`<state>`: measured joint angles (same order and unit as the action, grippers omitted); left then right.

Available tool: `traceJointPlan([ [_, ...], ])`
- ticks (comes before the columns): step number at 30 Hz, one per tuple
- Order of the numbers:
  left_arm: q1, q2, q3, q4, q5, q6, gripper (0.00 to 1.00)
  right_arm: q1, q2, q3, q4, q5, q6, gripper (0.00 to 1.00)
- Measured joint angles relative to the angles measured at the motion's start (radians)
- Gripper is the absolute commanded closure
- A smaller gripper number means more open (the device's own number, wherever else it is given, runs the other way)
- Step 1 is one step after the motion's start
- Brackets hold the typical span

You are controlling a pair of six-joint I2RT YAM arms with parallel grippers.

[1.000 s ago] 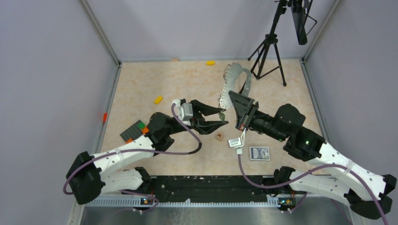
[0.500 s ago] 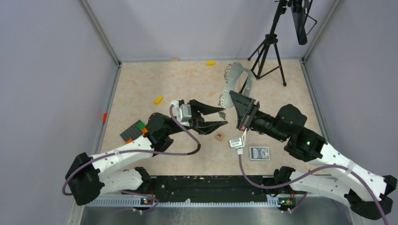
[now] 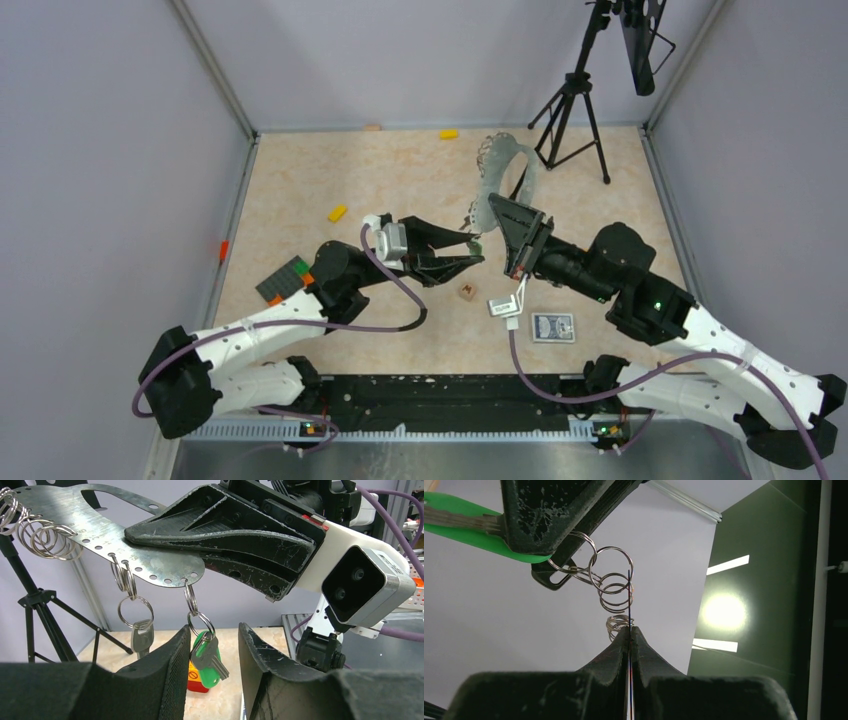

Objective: Remove the keys from the keyring

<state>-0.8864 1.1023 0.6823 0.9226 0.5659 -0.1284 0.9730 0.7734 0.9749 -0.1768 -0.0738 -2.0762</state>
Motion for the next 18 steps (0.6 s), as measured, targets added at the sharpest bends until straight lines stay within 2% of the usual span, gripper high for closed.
traceJointPlan([
  [11,0.000,0.004,-0.006,0.000,0.006,-0.001,0.58,0.000,0.000,0.000,0.017,-0.011,0.001,1.00],
  [18,0.000,0.004,-0.006,0.000,0.003,0.000,0.54,0.000,-0.002,-0.005,0.021,-0.011,0.004,1.00],
])
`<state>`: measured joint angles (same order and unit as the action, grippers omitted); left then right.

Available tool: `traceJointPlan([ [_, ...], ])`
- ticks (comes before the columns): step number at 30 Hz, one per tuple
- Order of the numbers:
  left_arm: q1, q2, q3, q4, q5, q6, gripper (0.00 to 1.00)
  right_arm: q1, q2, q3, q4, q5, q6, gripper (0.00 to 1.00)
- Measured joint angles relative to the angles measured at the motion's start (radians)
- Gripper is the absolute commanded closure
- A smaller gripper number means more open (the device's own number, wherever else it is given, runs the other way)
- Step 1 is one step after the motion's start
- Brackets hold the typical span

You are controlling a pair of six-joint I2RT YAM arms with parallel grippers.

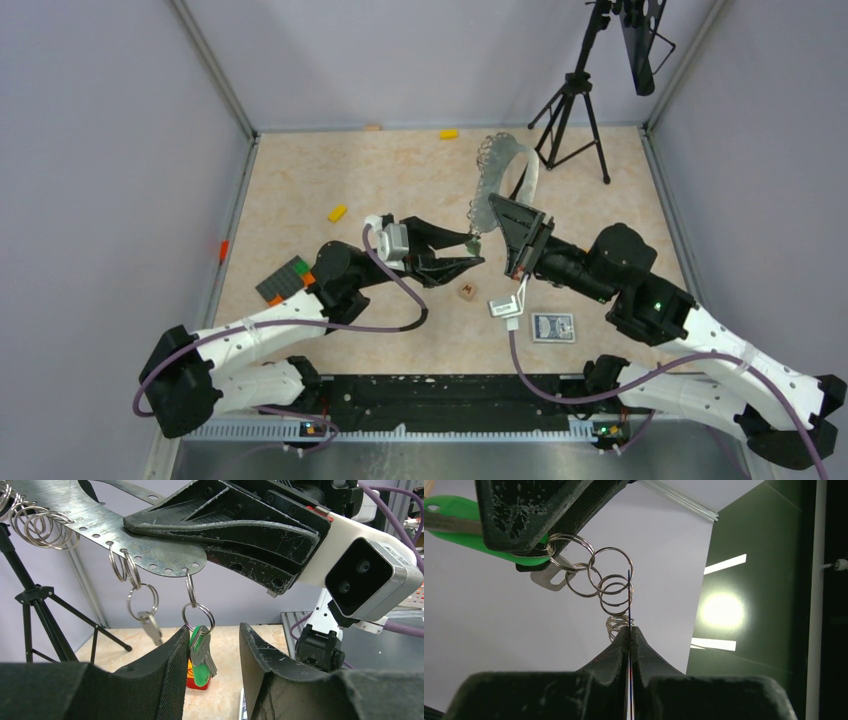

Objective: Remove the keys from the keyring

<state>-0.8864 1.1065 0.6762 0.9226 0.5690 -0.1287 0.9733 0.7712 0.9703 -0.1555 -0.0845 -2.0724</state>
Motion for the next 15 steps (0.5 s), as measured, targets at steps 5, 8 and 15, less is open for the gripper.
traceJointPlan([
  [5,0.000,-0.005,-0.009,-0.003,-0.014,0.002,0.57,0.000,-0.006,-0.002,-0.002,0.000,0.001,1.00],
  [8,0.000,-0.008,-0.013,-0.010,-0.021,0.005,0.59,0.000,-0.006,-0.002,-0.002,0.001,0.001,1.00],
  [15,0.000,-0.012,-0.013,-0.011,-0.038,0.011,0.60,0.000,-0.008,-0.018,-0.005,0.001,0.005,1.00],
])
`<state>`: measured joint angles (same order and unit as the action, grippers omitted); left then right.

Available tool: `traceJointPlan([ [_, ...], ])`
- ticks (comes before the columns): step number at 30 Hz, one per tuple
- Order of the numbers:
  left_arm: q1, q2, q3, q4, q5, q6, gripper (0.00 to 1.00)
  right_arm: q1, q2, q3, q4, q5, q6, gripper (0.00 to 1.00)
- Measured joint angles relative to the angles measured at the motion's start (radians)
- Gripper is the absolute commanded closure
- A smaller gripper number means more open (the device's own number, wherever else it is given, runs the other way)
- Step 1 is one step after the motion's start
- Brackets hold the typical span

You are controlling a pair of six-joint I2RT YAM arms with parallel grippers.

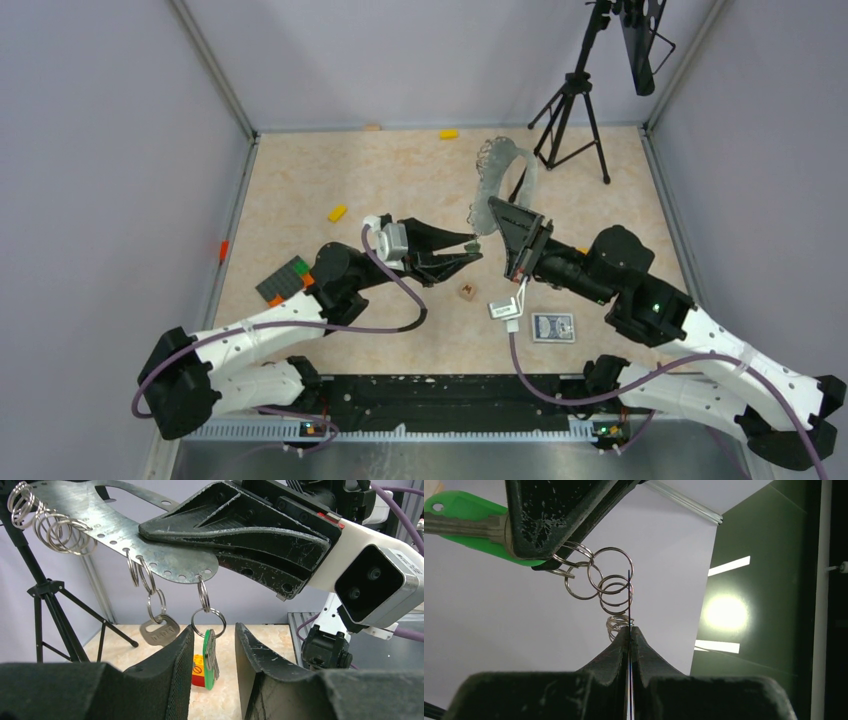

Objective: Remove the keys from the keyring

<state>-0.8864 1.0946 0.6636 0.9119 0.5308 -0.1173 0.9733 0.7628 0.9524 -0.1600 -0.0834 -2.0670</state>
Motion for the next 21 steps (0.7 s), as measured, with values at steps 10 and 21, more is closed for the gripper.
traceJointPlan([
  [10,0.000,0.004,0.000,0.005,0.004,-0.006,0.69,0.000,-0.003,-0.005,-0.002,0.000,0.003,1.00],
  [21,0.000,0.010,0.000,0.008,0.012,-0.011,0.83,0.000,-0.008,-0.011,0.003,0.000,0.019,1.00],
])
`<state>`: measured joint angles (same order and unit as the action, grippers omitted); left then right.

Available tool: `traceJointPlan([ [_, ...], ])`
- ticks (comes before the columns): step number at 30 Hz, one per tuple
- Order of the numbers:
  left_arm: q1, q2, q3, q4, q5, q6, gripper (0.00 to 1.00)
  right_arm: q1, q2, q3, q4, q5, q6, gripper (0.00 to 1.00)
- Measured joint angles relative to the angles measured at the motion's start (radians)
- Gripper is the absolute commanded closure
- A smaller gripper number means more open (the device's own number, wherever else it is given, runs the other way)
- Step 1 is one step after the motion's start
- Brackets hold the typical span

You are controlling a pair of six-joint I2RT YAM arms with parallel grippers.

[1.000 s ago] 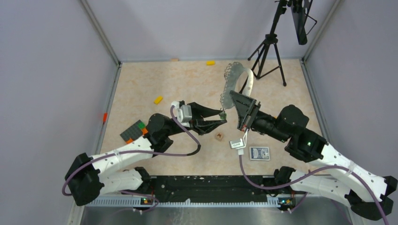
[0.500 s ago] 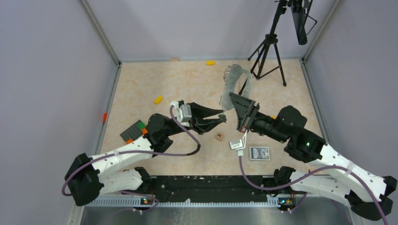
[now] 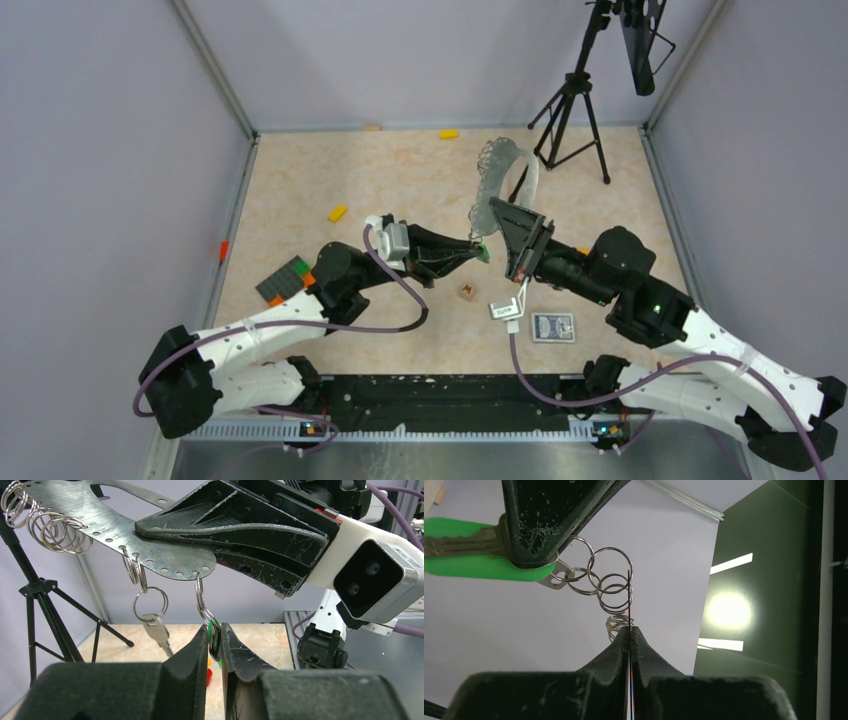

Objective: Remove the keys from the keyring

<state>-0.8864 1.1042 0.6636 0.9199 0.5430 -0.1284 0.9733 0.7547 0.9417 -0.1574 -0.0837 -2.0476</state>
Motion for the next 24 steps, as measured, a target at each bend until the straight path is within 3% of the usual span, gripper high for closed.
traceJointPlan([
  [9,0.000,-0.002,0.000,0.000,0.022,0.006,0.88,0.000,-0.003,-0.002,0.001,0.000,0.013,1.00],
  [13,0.000,-0.014,-0.002,-0.008,0.027,0.022,0.69,0.000,-0.010,-0.012,0.010,0.000,0.019,1.00],
  [17,0.000,-0.029,-0.004,-0.021,0.029,0.030,0.59,0.000,-0.013,-0.013,0.013,0.000,0.026,1.00],
  [24,0.000,-0.073,-0.004,-0.071,0.026,0.048,0.54,0.000,-0.016,-0.013,0.016,0.000,0.035,1.00],
])
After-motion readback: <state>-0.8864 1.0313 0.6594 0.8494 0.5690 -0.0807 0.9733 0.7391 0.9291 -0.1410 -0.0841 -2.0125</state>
